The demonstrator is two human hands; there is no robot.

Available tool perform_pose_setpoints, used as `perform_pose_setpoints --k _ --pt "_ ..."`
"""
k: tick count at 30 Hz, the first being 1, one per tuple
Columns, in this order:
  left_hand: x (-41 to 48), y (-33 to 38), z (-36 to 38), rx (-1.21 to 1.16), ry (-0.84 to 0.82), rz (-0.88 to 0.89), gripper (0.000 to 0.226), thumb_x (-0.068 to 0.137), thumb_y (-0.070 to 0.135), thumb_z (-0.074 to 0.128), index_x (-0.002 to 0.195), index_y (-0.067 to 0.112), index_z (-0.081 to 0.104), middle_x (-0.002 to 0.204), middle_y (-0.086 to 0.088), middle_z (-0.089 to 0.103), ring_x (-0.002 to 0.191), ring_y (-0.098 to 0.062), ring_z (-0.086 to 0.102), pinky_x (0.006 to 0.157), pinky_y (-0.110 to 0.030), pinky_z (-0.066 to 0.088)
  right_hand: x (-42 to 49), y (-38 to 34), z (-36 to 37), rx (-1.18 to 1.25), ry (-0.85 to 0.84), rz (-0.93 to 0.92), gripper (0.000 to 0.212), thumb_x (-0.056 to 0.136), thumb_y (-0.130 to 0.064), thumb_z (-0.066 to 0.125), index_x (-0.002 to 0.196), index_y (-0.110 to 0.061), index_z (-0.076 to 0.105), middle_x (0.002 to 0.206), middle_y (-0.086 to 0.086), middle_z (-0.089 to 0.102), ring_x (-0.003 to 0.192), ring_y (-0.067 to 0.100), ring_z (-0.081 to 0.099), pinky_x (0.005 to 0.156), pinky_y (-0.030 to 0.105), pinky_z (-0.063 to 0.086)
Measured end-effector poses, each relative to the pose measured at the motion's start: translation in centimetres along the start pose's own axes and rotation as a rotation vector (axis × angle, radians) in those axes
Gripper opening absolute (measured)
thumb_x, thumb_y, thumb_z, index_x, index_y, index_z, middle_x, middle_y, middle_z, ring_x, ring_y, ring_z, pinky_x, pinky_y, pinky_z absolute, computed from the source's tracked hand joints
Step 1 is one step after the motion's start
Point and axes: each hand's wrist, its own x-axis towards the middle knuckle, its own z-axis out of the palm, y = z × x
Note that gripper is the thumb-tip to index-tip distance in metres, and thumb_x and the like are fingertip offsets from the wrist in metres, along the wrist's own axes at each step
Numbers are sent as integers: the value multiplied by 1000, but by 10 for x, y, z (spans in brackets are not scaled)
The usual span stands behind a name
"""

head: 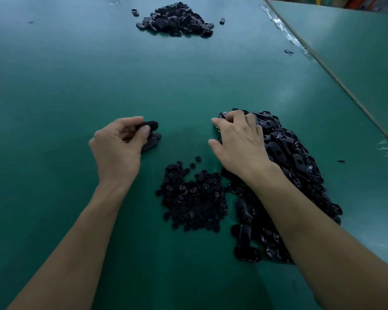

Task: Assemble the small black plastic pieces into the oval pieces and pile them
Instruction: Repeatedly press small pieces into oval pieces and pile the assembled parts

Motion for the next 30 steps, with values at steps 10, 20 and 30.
perform_pose_setpoints --k 10,20,30 --pt "-2 -5 -5 533 37 68 17 87 40 74 101 30 73 95 9 69 100 -22 61 68 -35 46 4 8 6 -56 22 -11 33 101 -21 53 133 -21 60 129 9 54 121 30 47 102 41 40" --pt "-2 -7 -5 571 31 39 25 93 38 68 114 27 61 95 5 51 82 -13 47 64 -35 37 1 12 6 28 95 -21 27 97 -20 60 123 -15 64 118 8 50 112 26 49 96 35 44" --pt "-15 0 7 447 -76 219 9 93 32 69 87 25 67 70 10 57 65 -15 56 56 -35 50 0 13 2 177 149 -5 24 96 -19 62 118 -17 70 117 8 62 109 24 59 87 30 47"
